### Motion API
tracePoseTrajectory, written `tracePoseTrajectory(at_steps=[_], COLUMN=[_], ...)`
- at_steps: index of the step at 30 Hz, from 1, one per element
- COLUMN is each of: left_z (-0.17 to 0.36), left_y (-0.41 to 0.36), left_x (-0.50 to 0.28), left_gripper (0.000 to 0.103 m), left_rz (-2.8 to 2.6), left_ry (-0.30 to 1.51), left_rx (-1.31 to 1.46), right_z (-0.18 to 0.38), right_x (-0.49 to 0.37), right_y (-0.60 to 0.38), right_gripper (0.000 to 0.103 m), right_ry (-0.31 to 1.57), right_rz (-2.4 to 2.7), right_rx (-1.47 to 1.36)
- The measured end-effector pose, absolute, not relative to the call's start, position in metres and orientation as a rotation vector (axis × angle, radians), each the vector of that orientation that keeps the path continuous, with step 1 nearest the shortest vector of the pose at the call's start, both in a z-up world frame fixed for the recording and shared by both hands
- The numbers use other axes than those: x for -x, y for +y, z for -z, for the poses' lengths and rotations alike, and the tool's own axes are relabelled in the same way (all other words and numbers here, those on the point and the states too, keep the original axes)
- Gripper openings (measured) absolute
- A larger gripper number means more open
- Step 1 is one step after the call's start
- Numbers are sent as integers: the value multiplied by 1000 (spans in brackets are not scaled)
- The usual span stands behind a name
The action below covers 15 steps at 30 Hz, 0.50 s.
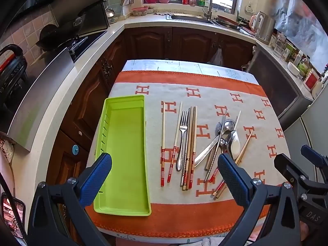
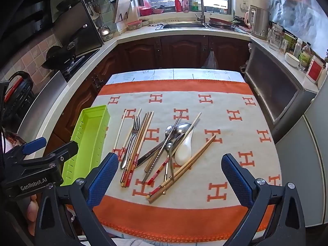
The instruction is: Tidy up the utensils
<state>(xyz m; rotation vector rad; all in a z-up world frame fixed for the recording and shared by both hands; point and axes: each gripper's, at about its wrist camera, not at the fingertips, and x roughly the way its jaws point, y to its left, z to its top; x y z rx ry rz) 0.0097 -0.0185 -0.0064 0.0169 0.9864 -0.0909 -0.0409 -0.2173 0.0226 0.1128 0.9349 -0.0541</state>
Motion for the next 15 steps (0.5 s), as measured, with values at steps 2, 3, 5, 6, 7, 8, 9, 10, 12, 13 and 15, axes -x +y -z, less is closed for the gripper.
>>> tracePoseTrajectory(at_steps=[2, 3, 5, 6, 7, 8, 9, 10, 12, 13, 15], left_z=[6, 6, 7, 6, 7, 6, 6, 7, 5, 4, 2], left_y=[-19, -19, -20, -21, -20, -21, -20, -20, -19, -18, -15], left_x=[-10, -10, -9, -10, -8, -9, -9, -8, -8, -8, -8], left_gripper=[102, 102, 102, 102, 102, 102, 102, 102, 102, 102, 102], left_rz=[93, 93, 95, 98, 100, 103, 106, 111, 122, 129, 137], left_ry=[986, 987, 986, 987, 986, 986, 985, 984, 978, 975, 965], left_rx=[-18, -18, -18, -17, -15, -11, -7, -2, 17, 26, 43], right_z=[-22, -22, -22, -22, -22, -23, -23, -23, -24, -24, -22], right_x=[41, 41, 41, 42, 42, 43, 43, 39, 40, 40, 41], right_y=[-218, -218, -218, -218, -218, -218, -219, -226, -227, -227, -222], right_gripper=[102, 102, 102, 102, 102, 102, 102, 102, 102, 102, 102], right_ry=[938, 941, 943, 943, 942, 941, 941, 937, 944, 945, 946], right_rz=[53, 54, 54, 55, 55, 55, 56, 57, 53, 54, 54], right_rx=[-120, -121, -122, -121, -121, -121, -122, -111, -120, -121, -122])
